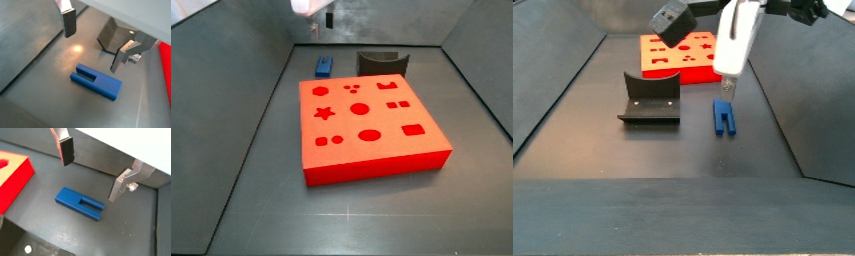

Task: Pick up the square-circle object. Move up. Rotate the square-circle object. Place the square-circle object on the fixture. Regrasp the square-circle object. Move to above the board. Insert the square-circle object.
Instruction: Rotate the square-circle object.

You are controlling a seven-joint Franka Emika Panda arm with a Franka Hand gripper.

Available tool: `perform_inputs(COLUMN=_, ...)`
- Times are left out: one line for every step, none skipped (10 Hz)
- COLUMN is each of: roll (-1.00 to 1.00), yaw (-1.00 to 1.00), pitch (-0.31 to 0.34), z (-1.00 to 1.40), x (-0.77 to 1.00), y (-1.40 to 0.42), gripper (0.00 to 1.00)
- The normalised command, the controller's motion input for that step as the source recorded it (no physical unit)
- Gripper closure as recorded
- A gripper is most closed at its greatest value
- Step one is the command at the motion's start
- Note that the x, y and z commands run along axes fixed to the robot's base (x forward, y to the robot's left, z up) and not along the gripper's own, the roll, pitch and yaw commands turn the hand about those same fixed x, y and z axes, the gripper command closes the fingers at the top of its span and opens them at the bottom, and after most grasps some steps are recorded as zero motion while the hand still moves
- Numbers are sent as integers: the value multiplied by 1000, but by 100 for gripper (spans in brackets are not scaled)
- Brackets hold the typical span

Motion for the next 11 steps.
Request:
perform_inputs(roll=1, yaw=1000, pitch=-3, z=-36, x=37, y=5, gripper=0)
perform_inputs(roll=1, yaw=1000, pitch=-3, z=-36, x=37, y=5, gripper=0)
perform_inputs(roll=1, yaw=1000, pitch=-3, z=-36, x=37, y=5, gripper=0)
perform_inputs(roll=1, yaw=1000, pitch=-3, z=-36, x=37, y=6, gripper=0)
perform_inputs(roll=1, yaw=1000, pitch=-3, z=-36, x=37, y=6, gripper=0)
perform_inputs(roll=1, yaw=1000, pitch=-4, z=-36, x=37, y=5, gripper=0)
perform_inputs(roll=1, yaw=1000, pitch=-4, z=-36, x=37, y=5, gripper=0)
perform_inputs(roll=1, yaw=1000, pitch=-4, z=-36, x=37, y=5, gripper=0)
perform_inputs(roll=1, yaw=1000, pitch=-4, z=-35, x=37, y=5, gripper=0)
perform_inputs(roll=1, yaw=1000, pitch=-4, z=-35, x=37, y=5, gripper=0)
perform_inputs(roll=1, yaw=1000, pitch=-5, z=-35, x=37, y=5, gripper=0)
